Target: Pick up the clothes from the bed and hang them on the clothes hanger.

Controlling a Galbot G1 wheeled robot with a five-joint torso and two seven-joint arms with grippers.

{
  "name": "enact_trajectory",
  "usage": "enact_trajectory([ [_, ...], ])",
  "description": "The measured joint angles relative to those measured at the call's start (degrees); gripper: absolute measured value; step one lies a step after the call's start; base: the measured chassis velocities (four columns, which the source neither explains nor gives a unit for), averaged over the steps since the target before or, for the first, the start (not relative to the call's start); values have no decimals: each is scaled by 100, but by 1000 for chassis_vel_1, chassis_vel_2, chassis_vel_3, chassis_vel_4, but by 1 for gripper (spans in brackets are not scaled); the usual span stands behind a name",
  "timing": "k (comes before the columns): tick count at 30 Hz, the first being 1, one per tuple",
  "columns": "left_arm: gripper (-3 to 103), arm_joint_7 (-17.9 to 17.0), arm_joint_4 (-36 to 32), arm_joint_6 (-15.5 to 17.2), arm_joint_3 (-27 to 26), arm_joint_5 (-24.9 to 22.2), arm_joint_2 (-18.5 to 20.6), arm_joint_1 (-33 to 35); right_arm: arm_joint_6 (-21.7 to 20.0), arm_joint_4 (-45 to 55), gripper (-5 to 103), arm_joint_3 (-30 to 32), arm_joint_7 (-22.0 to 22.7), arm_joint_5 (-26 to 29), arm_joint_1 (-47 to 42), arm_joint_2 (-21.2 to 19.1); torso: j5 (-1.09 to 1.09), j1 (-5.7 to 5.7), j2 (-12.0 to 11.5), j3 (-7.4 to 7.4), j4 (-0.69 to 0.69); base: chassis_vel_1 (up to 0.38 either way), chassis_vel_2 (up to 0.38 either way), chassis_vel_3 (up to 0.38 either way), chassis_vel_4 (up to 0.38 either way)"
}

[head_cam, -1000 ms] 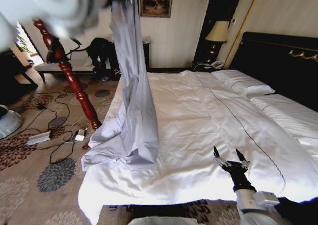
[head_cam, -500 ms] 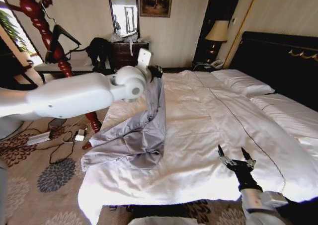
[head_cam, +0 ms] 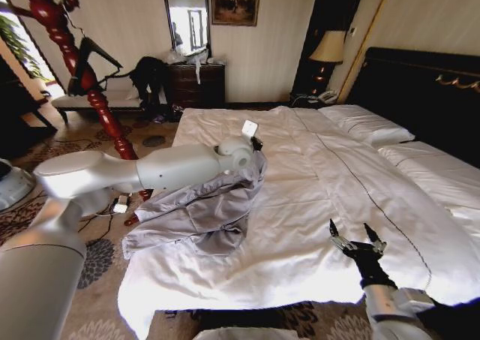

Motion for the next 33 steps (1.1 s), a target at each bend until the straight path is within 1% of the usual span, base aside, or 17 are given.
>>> enact_trajectory([
  [2,32,84,35,150,-21,-127,34,13,-8,-13,100,-39,0,-15,6,0,0,0,0,0,0,0,0,0,0],
  [4,32,151,-1,204,-19,-190,24,4,-12,-18,100,-51,1,-23,9,0,0,0,0,0,1,0,0,0,0],
  [5,44,245,-107,305,41,-281,-23,-57,-18,-25,100,-83,4,-55,15,1,-1,0,0,-1,0,0,0,0,0],
  [6,55,294,-358,765,257,-505,-197,-233,-19,-25,100,-116,8,-111,9,4,-1,0,0,-1,0,0,0,0,0],
  [7,55,297,-431,943,332,-559,-260,-288,-19,-21,100,-120,9,-115,6,5,-1,0,0,-1,0,0,0,0,0],
  [8,55,297,-431,943,332,-559,-260,-288,-19,-21,100,-120,9,-115,6,5,-1,0,0,-1,0,0,0,0,0],
  [9,60,311,-567,1300,482,-667,-405,-395,-19,-15,100,-121,10,-116,3,5,-1,0,0,-1,0,0,0,0,0],
  [11,72,315,-813,1661,749,-784,-647,-521,-19,-13,100,-122,13,-120,3,-1,-1,0,1,-1,3,0,0,0,0],
  [12,72,315,-813,1661,749,-784,-647,-521,-19,-13,100,-122,13,-120,3,-1,-1,0,1,-1,3,0,0,0,0],
  [14,83,329,-1129,1825,1009,-826,-913,-565,-19,-11,100,-131,15,-123,-4,-10,-2,0,1,-1,2,0,0,0,0],
  [15,88,342,-1367,1834,1083,-860,-1085,-555,-20,-5,100,-139,15,-125,-10,-14,-2,0,0,-1,1,0,0,0,0],
  [17,88,342,-1564,1833,1115,-929,-1217,-542,-19,-4,100,-144,15,-125,-12,-16,-2,0,0,-1,0,0,0,0,0],
  [18,93,365,-1749,1818,1143,-990,-1342,-541,-19,-4,100,-148,16,-126,-16,-20,-3,0,0,0,0,0,0,0,0],
  [20,99,538,-2058,1605,1153,-972,-1613,-568,-20,-5,100,-164,16,-135,-17,-23,-3,-1,1,-1,3,0,0,0,0],
  [28,100,520,-2025,1281,717,-938,-2025,-597,-17,-16,100,-291,22,-249,-21,5,0,0,1,-1,-2,0,0,0,0],
  [32,100,372,-2652,935,689,-507,-2705,-403,2,-41,100,-295,23,-287,-58,-23,-2,-1,1,-1,-1,0,0,0,0],
  [33,100,372,-2652,935,689,-507,-2705,-403,2,-41,100,-295,23,-287,-58,-23,-2,-1,1,-1,-1,0,0,0,0],
])
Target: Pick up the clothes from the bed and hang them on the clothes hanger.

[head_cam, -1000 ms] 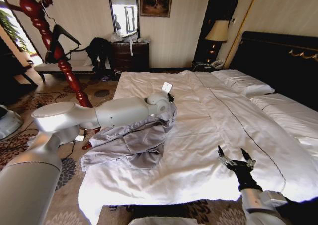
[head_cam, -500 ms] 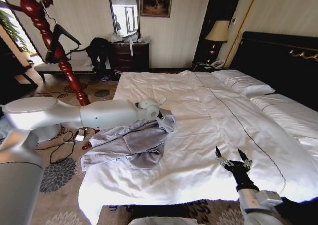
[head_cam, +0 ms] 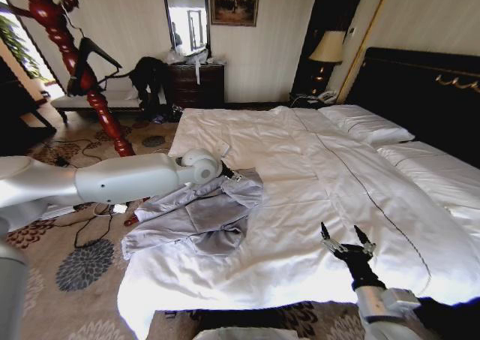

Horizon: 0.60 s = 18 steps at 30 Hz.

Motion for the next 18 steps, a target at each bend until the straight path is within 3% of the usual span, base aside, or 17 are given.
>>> enact_trajectory([
  [3,100,-55,-662,-490,-58,502,-1025,390,-4,-37,100,0,15,-2,25,-145,-2,1,0,1,1,0,0,0,0],
  [4,100,-55,-662,-490,-58,502,-1025,390,-4,-37,100,0,15,-2,25,-145,-2,1,0,1,1,0,0,0,0],
  [6,100,42,-981,-843,-140,802,-1646,611,-37,-73,100,10,25,4,76,-295,-3,0,0,0,4,0,0,0,0],
  [8,100,379,-1359,-1225,-235,1266,-2564,795,-100,-173,100,33,29,57,196,-637,-3,0,0,0,-1,0,0,0,0],
  [9,100,379,-1359,-1225,-235,1266,-2564,795,-100,-173,100,33,29,57,196,-637,-3,0,0,0,-1,0,0,0,0],
  [10,100,589,-1555,-1410,-123,1515,-3073,744,-121,-239,100,38,31,99,264,-812,0,0,0,0,0,0,0,0,0],
  [12,100,942,-1874,-1566,460,1794,-3933,428,-164,-353,100,29,44,189,371,-1089,0,1,-1,1,3,0,0,0,0],
  [13,100,1157,-2090,-1628,1017,1940,-4578,37,-197,-408,100,7,49,224,418,-1235,2,1,0,0,1,0,0,0,0],
  [14,100,1157,-2090,-1628,1017,1940,-4578,37,-197,-408,100,7,49,224,418,-1235,2,1,0,0,1,0,0,0,0],
  [15,100,1321,-2258,-1622,1391,2015,-5111,-359,-233,-443,100,-28,49,240,442,-1370,-2,0,-1,1,10,0,0,0,0],
  [16,100,1459,-2448,-1638,1602,2094,-5688,-796,-280,-465,100,-81,54,249,495,-1498,-1,0,0,-1,6,0,0,0,0],
  [17,100,1511,-2512,-1637,1651,2107,-5876,-916,-296,-467,100,-101,56,252,512,-1536,1,-1,1,-2,5,0,0,0,0],
  [18,100,1712,-2763,-1613,1873,2144,-6667,-1427,-399,-474,100,-195,77,299,586,-1673,4,0,1,-1,0,0,0,0,0],
])
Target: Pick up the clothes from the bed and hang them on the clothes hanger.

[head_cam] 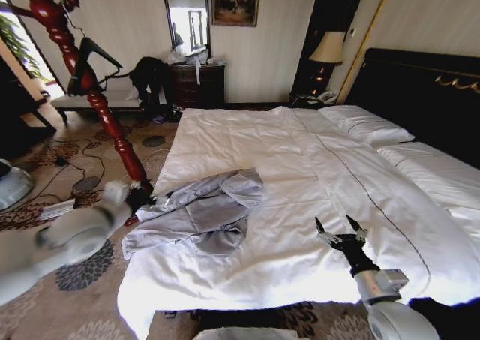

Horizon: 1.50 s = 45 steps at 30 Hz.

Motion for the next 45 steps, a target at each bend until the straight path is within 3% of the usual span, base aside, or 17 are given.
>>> enact_trajectory([
  [1,100,128,-146,65,188,31,-521,-384,-91,10,100,-67,24,78,58,-91,0,0,0,0,-2,0,0,0,0],
  [2,100,128,-146,65,188,31,-521,-384,-91,10,100,-67,24,78,58,-91,0,0,0,0,-2,0,0,0,0],
  [6,100,317,-602,57,434,76,-2019,-1147,-351,53,100,-265,101,306,271,-421,-3,0,0,0,3,0,0,0,0],
  [7,100,317,-602,57,434,76,-2019,-1147,-351,53,100,-265,101,306,271,-421,-3,0,0,0,3,0,0,0,0],
  [12,100,305,-871,-16,860,255,-3299,-1773,-491,-24,100,-335,158,491,484,-709,-1,1,-1,1,0,0,0,0,0],
  [13,100,305,-871,-16,860,255,-3299,-1773,-491,-24,100,-335,158,491,484,-709,-1,1,-1,1,0,0,0,0,0],
  [15,100,310,-870,-75,1113,513,-3661,-1927,-510,-76,100,-346,166,524,533,-726,-5,1,-1,1,1,0,0,0,0],
  [17,100,459,-862,-326,1575,1149,-4122,-2057,-526,-162,100,-382,168,541,617,-720,-2,1,-1,1,2,0,0,0,0],
  [18,100,459,-862,-326,1575,1149,-4122,-2057,-526,-162,100,-382,168,541,617,-720,-2,1,-1,1,2,0,0,0,0],
  [22,100,647,-844,-860,2212,2229,-4367,-2222,-559,-346,100,-531,129,550,848,-678,-2,2,-1,1,0,0,0,0,0],
  [23,100,647,-844,-860,2212,2229,-4367,-2222,-559,-346,100,-531,129,550,848,-678,-2,2,-1,1,0,0,0,0,0],
  [26,100,671,-646,-1218,3066,3055,-4433,-2422,-481,-787,100,-761,64,417,1130,-631,-1,2,-2,2,1,0,0,0,0],
  [30,100,672,-396,-1474,3725,3698,-4427,-2588,-383,-1061,100,-872,10,350,1328,-638,-1,2,-2,2,0,0,0,0,0],
  [31,100,666,-221,-1653,4135,4119,-4371,-2694,-333,-1225,100,-928,-5,330,1485,-668,-3,2,-2,2,1,0,0,0,0],
  [38,100,516,224,-1993,4860,4643,-4008,-3051,-304,-1451,100,-1090,-39,401,1828,-773,-3,2,-2,2,1,0,0,0,0],
  [41,100,452,741,-2149,5235,4865,-3739,-3555,-247,-1770,100,-1400,-58,432,2120,-806,-2,2,-2,2,2,0,0,0,0],
  [45,100,364,1046,-2143,5337,4685,-3532,-4023,-247,-1956,100,-1799,-76,431,2417,-883,-4,3,-2,3,-2,0,0,0,0],
])
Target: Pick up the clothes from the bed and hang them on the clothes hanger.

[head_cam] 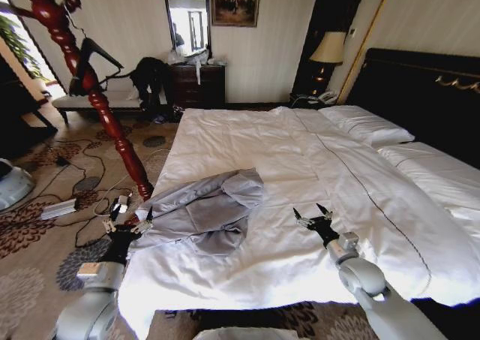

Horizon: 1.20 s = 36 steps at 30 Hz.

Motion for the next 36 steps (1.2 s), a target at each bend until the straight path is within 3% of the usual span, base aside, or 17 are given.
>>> enact_trajectory([
  [4,100,-2,-150,107,-231,-302,24,-13,-5,-98,100,-404,-58,-359,322,-28,2,0,0,0,1,0,0,0,0],
  [6,100,133,-300,130,-527,-424,-112,292,23,-172,100,-974,-140,-929,784,-46,1,0,0,0,5,0,0,0,0],
  [8,100,191,-311,103,-598,-410,-166,411,19,-185,100,-1149,-147,-990,915,-51,2,0,0,0,6,0,0,0,0],
  [10,100,472,-390,8,-765,-338,-414,778,-42,-266,100,-1847,-153,-1080,1516,-36,-2,-1,0,-1,6,0,0,0,0],
  [12,100,533,-425,-10,-778,-326,-473,842,-63,-294,100,-1982,-151,-1061,1642,-17,-1,-1,0,-1,7,0,0,0,0],
  [16,100,785,-654,-131,-711,-125,-857,1116,-153,-712,100,-2735,-100,-953,2437,236,2,0,0,-1,2,0,0,0,0],
  [22,100,864,-720,-197,-659,8,-1150,1215,-140,-1286,103,-2952,-129,-1132,2835,516,2,-1,0,-1,2,0,0,0,0],
  [27,100,917,-721,-235,-851,118,-1405,1323,-91,-1641,96,-2983,-194,-1314,3015,715,2,-1,0,-1,2,0,0,0,0],
  [28,100,944,-721,-245,-886,89,-1429,1360,-102,-1674,90,-3010,-194,-1279,3046,742,1,-1,0,-1,2,0,0,0,0],
  [31,100,1054,-724,-310,-964,34,-1451,1514,-121,-1844,98,-3134,-190,-1234,3151,854,2,-2,1,-1,3,0,0,0,0],
  [36,100,1078,-729,-339,-975,-17,-1447,1615,-121,-2092,100,-3312,-195,-1277,3302,1062,2,-2,1,-1,2,0,0,0,0],
])
